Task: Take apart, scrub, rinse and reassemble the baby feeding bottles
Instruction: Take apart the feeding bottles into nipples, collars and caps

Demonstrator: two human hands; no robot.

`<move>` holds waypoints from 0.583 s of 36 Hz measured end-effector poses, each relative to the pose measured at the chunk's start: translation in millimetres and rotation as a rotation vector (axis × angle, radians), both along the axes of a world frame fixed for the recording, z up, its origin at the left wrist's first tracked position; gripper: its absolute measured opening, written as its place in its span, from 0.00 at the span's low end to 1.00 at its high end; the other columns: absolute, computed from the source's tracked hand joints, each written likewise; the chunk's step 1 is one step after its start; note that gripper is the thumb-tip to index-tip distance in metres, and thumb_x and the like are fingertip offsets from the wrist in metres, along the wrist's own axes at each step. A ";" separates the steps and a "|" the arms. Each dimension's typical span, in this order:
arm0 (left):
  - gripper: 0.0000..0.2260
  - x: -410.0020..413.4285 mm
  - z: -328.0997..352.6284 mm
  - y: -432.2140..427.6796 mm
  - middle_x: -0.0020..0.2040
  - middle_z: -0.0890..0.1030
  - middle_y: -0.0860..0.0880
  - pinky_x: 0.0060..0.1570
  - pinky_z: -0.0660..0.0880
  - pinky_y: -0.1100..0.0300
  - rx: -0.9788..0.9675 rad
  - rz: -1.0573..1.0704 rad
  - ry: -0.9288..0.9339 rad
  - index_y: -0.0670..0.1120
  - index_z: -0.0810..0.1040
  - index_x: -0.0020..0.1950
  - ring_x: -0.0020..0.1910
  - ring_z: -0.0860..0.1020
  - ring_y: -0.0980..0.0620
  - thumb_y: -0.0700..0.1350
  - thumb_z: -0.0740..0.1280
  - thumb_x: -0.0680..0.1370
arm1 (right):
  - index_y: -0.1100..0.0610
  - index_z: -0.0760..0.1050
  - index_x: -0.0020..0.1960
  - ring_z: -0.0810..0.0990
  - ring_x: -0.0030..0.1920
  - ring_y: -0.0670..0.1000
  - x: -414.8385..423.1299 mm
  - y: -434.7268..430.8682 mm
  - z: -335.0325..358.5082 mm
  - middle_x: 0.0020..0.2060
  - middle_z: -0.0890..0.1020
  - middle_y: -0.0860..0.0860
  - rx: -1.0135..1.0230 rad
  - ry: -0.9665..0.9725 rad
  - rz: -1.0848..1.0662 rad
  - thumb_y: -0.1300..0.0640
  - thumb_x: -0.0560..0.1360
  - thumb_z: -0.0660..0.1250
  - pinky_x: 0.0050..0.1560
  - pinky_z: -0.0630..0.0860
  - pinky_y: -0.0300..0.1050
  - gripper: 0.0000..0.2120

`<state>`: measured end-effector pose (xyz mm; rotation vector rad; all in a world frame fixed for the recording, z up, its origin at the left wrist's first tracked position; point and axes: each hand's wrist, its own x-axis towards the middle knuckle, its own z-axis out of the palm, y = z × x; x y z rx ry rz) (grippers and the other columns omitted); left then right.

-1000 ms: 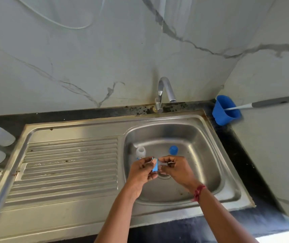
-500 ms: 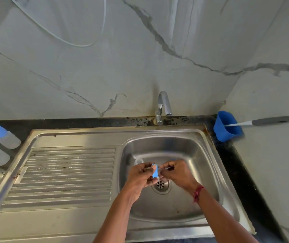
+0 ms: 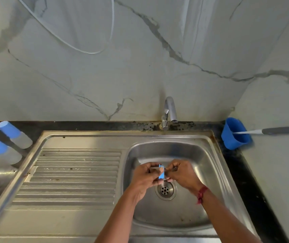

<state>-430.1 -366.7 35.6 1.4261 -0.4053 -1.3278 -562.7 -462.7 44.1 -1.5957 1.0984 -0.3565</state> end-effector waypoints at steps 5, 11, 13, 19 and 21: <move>0.16 0.7 -1.9 5.4 0.49 0.85 0.40 0.47 0.83 0.52 -0.016 -0.032 -0.032 0.39 0.78 0.60 0.47 0.86 0.43 0.38 0.75 0.74 | 0.62 0.79 0.36 0.85 0.35 0.58 0.2 12.9 -2.3 0.32 0.84 0.56 0.007 -0.006 -0.056 0.63 0.68 0.79 0.41 0.84 0.54 0.08; 0.15 2.9 -4.2 17.5 0.48 0.85 0.40 0.48 0.83 0.53 -0.040 -0.019 -0.015 0.38 0.78 0.60 0.46 0.86 0.45 0.37 0.73 0.75 | 0.67 0.77 0.40 0.85 0.33 0.58 3.6 31.1 -11.1 0.32 0.84 0.60 0.021 -0.060 -0.160 0.66 0.69 0.77 0.38 0.83 0.50 0.09; 0.14 4.1 -3.5 20.5 0.49 0.84 0.40 0.49 0.83 0.53 -0.040 -0.019 -0.011 0.38 0.78 0.60 0.45 0.86 0.45 0.37 0.73 0.76 | 0.69 0.77 0.41 0.85 0.33 0.59 5.7 35.7 -14.5 0.33 0.84 0.62 0.031 -0.074 -0.187 0.66 0.68 0.77 0.38 0.83 0.49 0.10; 0.14 11.3 -2.9 22.0 0.51 0.84 0.38 0.44 0.83 0.57 -0.029 0.007 -0.028 0.38 0.79 0.60 0.48 0.85 0.43 0.37 0.73 0.75 | 0.68 0.78 0.41 0.85 0.33 0.57 13.6 36.8 -15.7 0.33 0.84 0.59 0.070 -0.110 -0.187 0.71 0.68 0.75 0.37 0.82 0.47 0.07; 0.15 11.7 -2.3 21.8 0.52 0.84 0.37 0.43 0.82 0.59 -0.035 0.016 -0.029 0.39 0.78 0.60 0.48 0.85 0.43 0.37 0.73 0.75 | 0.69 0.79 0.41 0.85 0.32 0.54 14.6 37.5 -15.0 0.32 0.84 0.55 0.098 -0.129 -0.200 0.74 0.68 0.73 0.36 0.82 0.44 0.05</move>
